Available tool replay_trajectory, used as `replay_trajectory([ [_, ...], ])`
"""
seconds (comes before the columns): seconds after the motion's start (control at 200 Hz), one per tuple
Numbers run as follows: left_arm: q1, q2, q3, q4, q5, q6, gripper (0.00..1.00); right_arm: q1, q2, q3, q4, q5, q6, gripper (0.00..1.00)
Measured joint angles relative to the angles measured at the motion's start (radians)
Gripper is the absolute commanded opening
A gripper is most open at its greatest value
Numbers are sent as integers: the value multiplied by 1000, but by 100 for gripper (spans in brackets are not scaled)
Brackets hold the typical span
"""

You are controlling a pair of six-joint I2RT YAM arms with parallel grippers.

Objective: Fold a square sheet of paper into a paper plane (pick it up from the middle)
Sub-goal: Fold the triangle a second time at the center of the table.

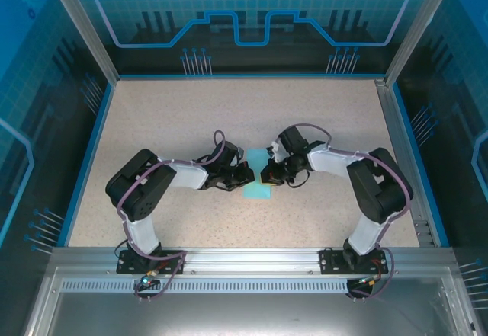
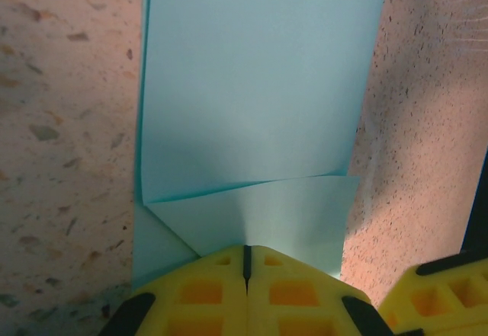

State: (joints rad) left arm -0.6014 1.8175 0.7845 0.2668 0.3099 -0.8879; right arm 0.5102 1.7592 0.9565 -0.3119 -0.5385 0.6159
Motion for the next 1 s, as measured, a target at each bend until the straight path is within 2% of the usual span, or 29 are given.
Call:
replay_trajectory([
  [0.305,0,0,0,0,0,0,1,19,86,15,-12,23,6,6],
  [0.53,0,0,0,0,0,-1,0,19,93,19,-23,37,-6,7],
  [1.0,0,1,0,0,-3,-23,0,-8,-1,-132,55,4,-27,9],
])
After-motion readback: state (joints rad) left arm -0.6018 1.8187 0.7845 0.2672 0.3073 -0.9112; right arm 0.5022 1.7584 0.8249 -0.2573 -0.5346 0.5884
